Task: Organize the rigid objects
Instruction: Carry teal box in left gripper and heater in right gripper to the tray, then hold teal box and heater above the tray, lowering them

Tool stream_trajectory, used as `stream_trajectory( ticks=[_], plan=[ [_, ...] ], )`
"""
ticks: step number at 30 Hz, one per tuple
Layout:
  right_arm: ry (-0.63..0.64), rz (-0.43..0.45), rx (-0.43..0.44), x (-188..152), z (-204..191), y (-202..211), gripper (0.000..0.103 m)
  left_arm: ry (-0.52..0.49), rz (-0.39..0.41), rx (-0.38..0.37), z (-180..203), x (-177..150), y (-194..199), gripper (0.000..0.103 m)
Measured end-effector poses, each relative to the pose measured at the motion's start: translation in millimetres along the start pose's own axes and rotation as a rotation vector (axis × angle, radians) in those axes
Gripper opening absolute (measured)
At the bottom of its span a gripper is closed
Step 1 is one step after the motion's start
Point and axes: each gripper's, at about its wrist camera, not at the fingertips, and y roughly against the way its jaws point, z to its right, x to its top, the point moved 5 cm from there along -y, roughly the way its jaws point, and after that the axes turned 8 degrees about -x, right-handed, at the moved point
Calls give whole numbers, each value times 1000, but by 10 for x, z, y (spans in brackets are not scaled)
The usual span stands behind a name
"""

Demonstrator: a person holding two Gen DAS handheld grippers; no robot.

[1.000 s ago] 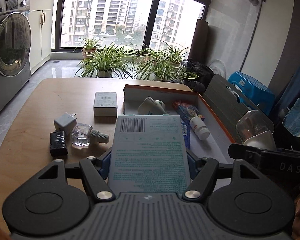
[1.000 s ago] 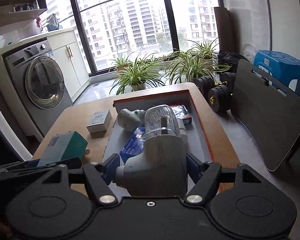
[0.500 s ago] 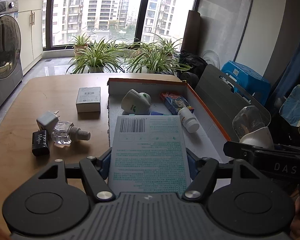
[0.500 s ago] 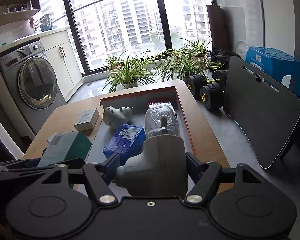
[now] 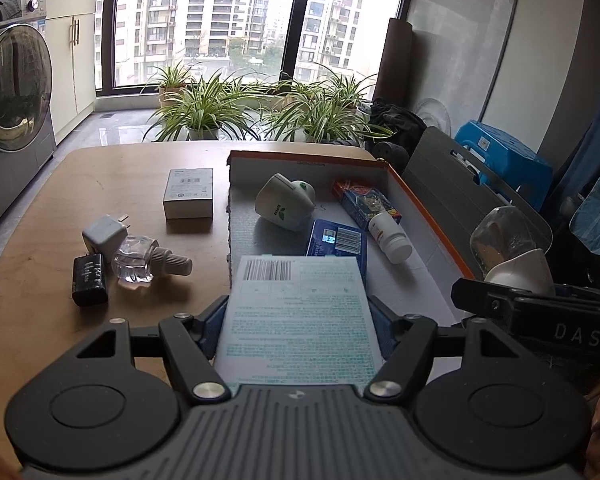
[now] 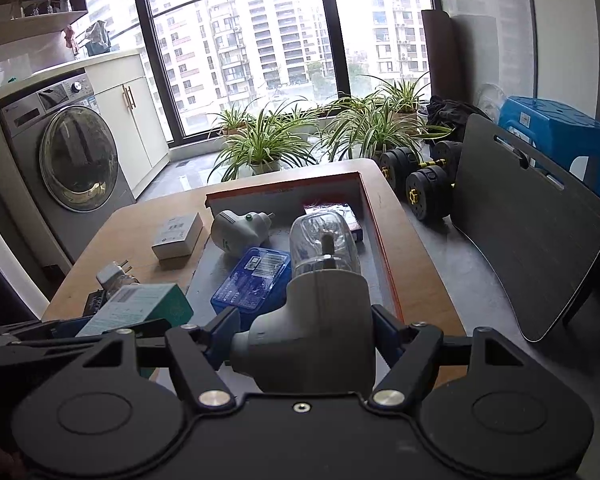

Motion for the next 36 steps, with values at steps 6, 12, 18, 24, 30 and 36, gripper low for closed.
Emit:
stream_trajectory(
  ticks=[6,12,18,24,30,36],
  plan=[
    [6,-2,0,6,-11,-6,85,-1,3,-5,9,14,9,72],
    [8,-6,-3,9,-20,-14,85,1,-2,-8,7,11,-4,72],
    [9,-7,-4,4,-22,-17,85,2,-4,-10,9,9,-16,72],
    [9,-9,-2,3,-30,-30,85,-1,-3,-9,16,5,-25,72],
    [10,-13,-1,-2,-41,-55,85,2,-3,-8,22,-3,-28,72],
    [10,-20,0,-22,-50,-92,85,2,0,-8,25,3,-33,72]
  ],
)
